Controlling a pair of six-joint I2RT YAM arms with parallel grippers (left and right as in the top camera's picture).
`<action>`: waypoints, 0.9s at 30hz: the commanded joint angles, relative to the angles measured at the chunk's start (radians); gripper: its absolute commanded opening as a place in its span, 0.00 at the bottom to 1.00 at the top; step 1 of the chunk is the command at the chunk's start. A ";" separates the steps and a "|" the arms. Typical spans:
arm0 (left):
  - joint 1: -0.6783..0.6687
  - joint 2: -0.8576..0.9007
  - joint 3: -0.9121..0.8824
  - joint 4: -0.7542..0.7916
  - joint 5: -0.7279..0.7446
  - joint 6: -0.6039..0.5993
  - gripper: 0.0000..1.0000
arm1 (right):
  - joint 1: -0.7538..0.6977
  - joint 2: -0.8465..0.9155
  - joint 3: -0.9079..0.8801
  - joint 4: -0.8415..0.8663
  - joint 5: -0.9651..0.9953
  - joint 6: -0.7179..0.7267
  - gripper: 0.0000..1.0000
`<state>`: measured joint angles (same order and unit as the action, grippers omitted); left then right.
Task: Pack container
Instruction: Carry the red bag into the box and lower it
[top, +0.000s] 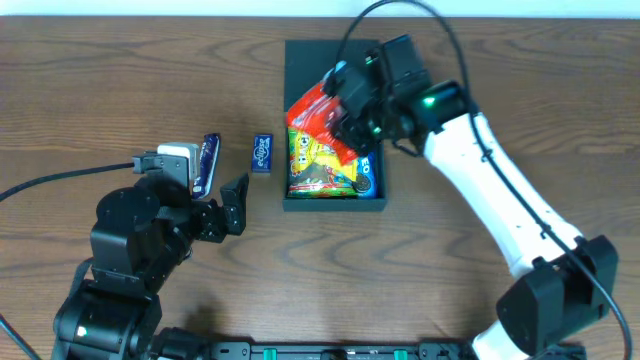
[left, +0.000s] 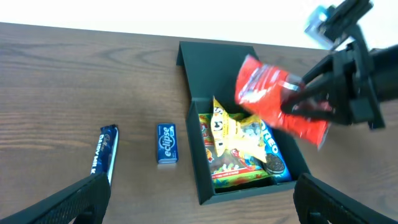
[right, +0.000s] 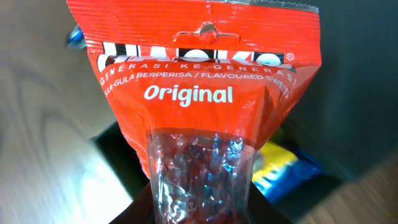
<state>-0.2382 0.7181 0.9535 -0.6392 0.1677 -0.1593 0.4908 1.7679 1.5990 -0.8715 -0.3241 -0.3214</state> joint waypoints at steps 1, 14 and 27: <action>0.002 -0.003 0.013 0.008 -0.014 0.010 0.95 | 0.044 0.014 -0.010 -0.004 -0.014 -0.164 0.26; 0.002 -0.003 0.013 0.008 -0.014 0.010 0.95 | 0.053 0.105 -0.059 0.003 0.034 -0.271 0.99; 0.002 -0.002 0.013 0.008 -0.014 0.010 0.95 | 0.047 0.041 -0.047 0.043 0.023 -0.192 0.33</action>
<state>-0.2382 0.7181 0.9535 -0.6315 0.1642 -0.1593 0.5407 1.8687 1.5414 -0.8383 -0.2878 -0.5598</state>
